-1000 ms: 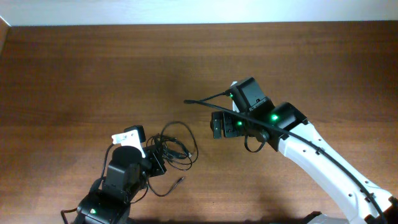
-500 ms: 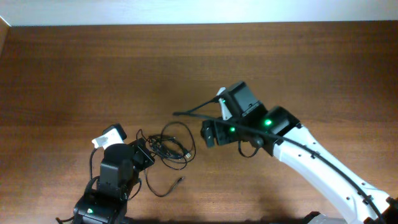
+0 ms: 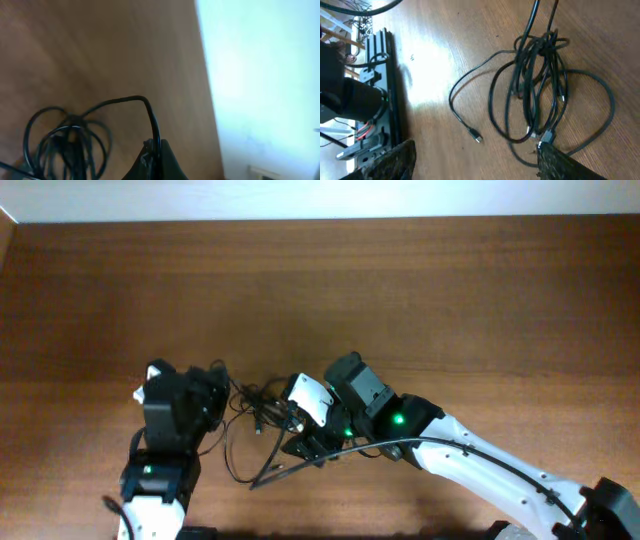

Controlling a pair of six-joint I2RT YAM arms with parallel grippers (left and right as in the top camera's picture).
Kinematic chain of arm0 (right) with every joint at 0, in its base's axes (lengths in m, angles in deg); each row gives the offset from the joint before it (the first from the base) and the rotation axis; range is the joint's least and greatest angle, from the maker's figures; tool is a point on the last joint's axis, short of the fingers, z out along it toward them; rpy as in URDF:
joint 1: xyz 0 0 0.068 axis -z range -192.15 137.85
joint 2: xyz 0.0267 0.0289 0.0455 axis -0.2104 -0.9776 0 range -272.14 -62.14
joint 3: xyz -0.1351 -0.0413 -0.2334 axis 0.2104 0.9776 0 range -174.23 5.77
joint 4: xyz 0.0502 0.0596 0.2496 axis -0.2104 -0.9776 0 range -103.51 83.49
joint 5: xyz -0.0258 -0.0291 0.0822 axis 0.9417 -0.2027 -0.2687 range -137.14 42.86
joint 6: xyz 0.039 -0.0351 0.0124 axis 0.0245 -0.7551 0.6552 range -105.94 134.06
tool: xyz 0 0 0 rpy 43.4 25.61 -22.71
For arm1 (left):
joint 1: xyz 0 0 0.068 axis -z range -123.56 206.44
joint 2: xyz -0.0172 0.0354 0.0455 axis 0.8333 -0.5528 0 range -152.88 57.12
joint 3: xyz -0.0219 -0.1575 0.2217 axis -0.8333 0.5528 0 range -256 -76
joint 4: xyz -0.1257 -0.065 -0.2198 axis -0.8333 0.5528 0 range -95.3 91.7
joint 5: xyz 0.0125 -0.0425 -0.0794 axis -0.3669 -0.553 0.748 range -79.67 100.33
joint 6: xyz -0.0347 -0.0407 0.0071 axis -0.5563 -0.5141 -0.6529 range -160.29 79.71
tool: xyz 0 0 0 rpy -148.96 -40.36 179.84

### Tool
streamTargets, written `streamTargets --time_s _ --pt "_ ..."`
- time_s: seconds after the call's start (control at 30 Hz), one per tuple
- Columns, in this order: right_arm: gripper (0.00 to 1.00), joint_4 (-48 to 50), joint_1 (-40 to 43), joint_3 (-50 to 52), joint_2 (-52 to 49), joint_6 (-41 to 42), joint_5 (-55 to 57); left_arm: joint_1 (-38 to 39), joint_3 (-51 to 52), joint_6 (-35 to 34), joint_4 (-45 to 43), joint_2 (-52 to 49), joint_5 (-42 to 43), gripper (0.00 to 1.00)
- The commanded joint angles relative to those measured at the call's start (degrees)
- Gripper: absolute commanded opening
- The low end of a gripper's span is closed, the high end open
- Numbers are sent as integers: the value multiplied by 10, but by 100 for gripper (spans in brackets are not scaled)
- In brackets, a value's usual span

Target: Untangle cables

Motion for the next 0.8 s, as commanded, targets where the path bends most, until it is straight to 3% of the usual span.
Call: streamTargets --time_s 0.0,0.1,0.37,0.5,0.63,0.7,0.77 --pt "78 43 -3 2 -57 -6 -3 -14 -4 -6 -7 -66 58 0" --pt "78 123 -3 2 -119 54 -4 -14 -4 -6 -32 -89 66 0" --pt "71 252 -3 2 -132 150 -12 -14 -4 16 -25 -89 66 0" --pt "49 260 -7 2 -193 194 -22 -14 -4 16 -25 -89 65 0" --pt "47 256 -12 2 -194 194 -81 -14 -4 16 -25 -89 63 0" --pt "40 258 -23 2 -196 194 -81 -14 -4 16 -25 -89 63 0" --pt "22 257 -33 2 -197 194 -80 -14 -4 16 -25 -89 63 0"
